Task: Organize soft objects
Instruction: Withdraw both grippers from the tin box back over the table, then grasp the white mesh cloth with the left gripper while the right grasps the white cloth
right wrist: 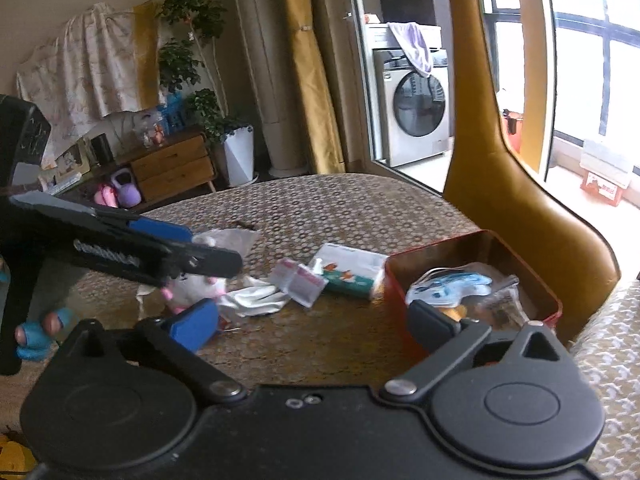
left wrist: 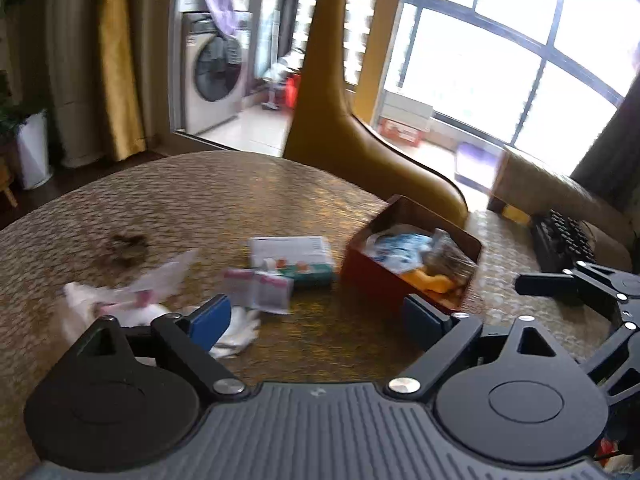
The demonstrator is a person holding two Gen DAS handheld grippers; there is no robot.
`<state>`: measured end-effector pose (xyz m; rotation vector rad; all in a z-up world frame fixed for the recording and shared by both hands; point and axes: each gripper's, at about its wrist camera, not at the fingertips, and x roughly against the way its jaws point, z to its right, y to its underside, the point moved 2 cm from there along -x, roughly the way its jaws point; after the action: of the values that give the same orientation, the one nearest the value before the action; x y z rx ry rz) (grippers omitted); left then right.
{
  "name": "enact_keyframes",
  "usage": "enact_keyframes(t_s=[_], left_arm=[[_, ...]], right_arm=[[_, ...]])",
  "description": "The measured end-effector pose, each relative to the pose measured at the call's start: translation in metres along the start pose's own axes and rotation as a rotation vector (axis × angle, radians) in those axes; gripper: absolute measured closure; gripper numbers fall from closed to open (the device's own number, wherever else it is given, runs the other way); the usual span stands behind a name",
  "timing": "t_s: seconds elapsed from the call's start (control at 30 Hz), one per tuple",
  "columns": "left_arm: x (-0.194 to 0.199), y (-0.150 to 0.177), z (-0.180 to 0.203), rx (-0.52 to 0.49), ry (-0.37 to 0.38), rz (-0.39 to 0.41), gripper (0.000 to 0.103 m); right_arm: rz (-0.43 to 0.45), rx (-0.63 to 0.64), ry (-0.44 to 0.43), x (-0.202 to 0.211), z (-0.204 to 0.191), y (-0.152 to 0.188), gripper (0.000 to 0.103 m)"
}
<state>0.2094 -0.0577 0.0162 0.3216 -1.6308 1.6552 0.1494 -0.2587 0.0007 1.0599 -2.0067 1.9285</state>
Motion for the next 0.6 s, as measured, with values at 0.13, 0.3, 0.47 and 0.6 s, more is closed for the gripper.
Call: enact_keyframes(t_s=[0.13, 0.3, 0.47, 0.6], left_arm=[[0.01, 0.006, -0.032, 0.027, -0.061, 0.031, 0.001], [0.022, 0.012, -0.077, 0.104, -0.075, 0.033, 0.001], [0.026, 0.016, -0.121, 0.195, -0.098, 0.039, 0.001], [0.021, 0.021, -0.154, 0.237, -0.168, 0.02, 0.001]], right_arm=[[-0.006, 0.007, -0.012, -0.008, -0.014, 0.001, 0.0], [-0.025, 0.016, -0.022, -0.025, -0.028, 0.0, 0.0], [-0.04, 0.0, -0.026, -0.046, -0.039, 0.0, 0.0], [-0.065, -0.012, -0.027, -0.068, -0.048, -0.001, 0.0]])
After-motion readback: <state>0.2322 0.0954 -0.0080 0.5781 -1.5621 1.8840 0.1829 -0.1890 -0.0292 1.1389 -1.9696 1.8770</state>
